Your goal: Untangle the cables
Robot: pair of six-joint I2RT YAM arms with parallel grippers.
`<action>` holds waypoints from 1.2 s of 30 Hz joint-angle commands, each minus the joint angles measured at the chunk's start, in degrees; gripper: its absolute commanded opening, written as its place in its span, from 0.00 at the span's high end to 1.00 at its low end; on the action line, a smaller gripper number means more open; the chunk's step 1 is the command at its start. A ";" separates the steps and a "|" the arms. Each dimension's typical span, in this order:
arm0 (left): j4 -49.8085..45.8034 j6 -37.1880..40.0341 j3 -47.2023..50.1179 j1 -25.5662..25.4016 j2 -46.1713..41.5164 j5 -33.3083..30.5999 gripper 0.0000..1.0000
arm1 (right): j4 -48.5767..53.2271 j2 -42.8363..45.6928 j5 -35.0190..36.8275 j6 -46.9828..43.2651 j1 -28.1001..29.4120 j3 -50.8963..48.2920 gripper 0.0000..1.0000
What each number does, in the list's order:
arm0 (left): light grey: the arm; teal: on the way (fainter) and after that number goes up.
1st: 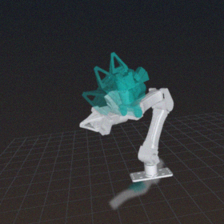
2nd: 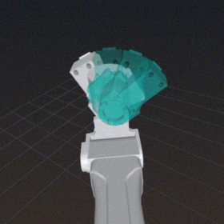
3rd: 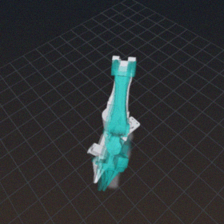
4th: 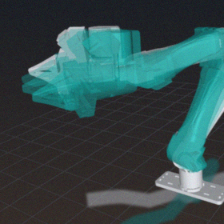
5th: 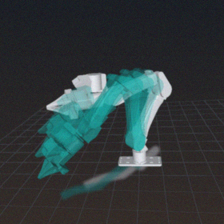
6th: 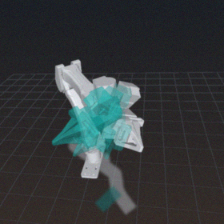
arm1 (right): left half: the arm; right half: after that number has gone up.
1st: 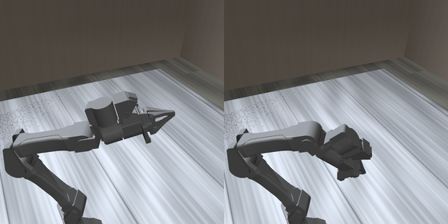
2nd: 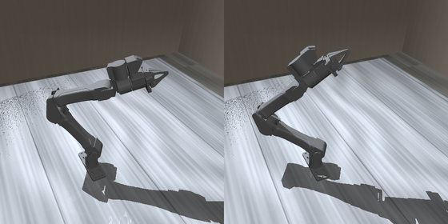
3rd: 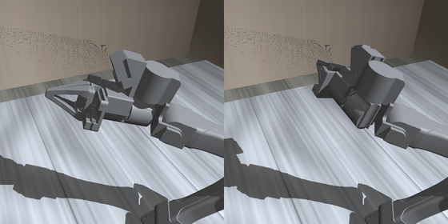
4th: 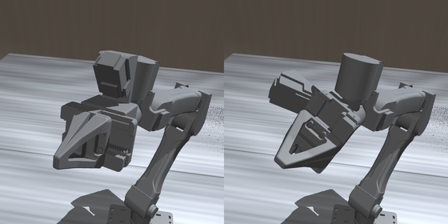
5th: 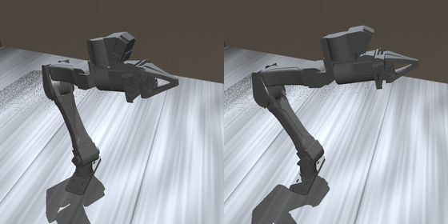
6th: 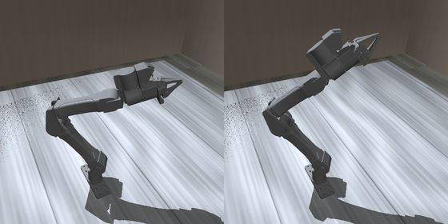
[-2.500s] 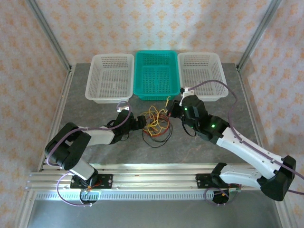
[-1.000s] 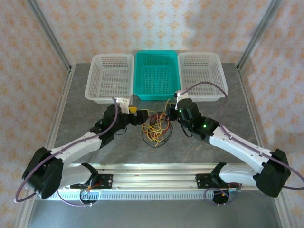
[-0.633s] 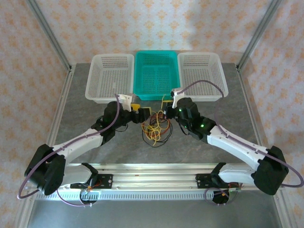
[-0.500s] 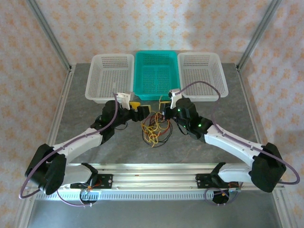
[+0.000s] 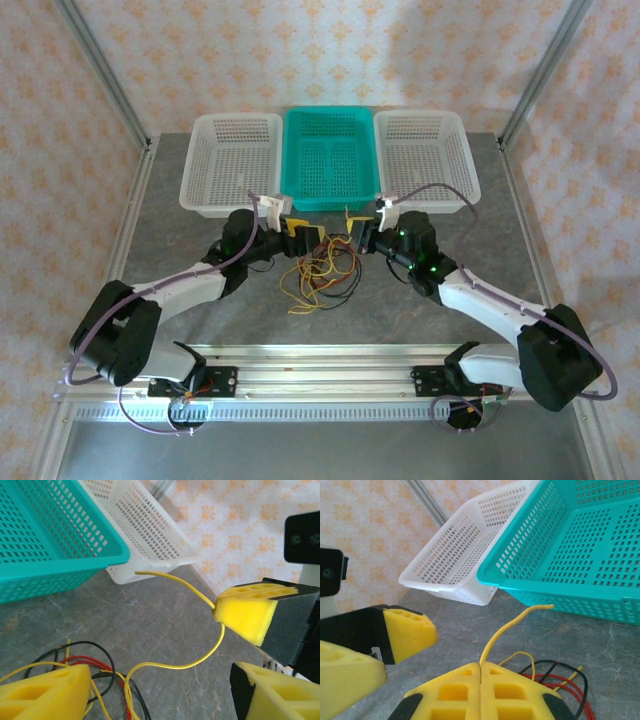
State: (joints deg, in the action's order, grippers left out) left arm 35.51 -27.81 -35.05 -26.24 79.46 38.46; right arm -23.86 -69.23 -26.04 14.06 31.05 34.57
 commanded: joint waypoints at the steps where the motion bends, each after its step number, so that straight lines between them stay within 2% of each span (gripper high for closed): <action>1: 5.71 -0.79 -0.06 0.15 1.23 5.08 0.27 | -8.17 1.30 -7.22 -1.25 -2.22 -1.52 1.00; 4: 6.64 -1.13 -0.02 -0.36 2.68 6.58 0.28 | -11.64 1.34 -9.33 -0.44 -3.48 -2.97 1.00; 9: 4.90 0.45 -0.41 -2.62 5.14 5.14 0.29 | -16.13 4.60 -9.13 0.76 -3.63 -5.27 1.00; 14: 1.41 2.44 -2.47 -4.05 7.66 2.21 0.31 | -16.37 5.92 -9.46 0.79 -3.61 -5.60 1.00; 19: 0.70 3.12 -3.21 -4.78 9.12 2.04 0.37 | -15.41 6.13 -9.48 0.45 -3.63 -5.21 1.00; 30: 0.72 2.59 -5.71 -5.31 13.01 1.01 0.57 | -15.77 6.64 -9.91 0.84 -3.63 -5.54 1.00; 36: 0.51 2.15 -6.70 -5.44 13.68 0.92 0.78 | -14.68 7.29 -9.39 0.47 -3.63 -5.36 1.00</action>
State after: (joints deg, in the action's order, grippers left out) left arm 36.23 -25.61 -40.05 -31.16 92.47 39.88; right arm -36.49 -63.59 -34.98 14.52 27.68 29.45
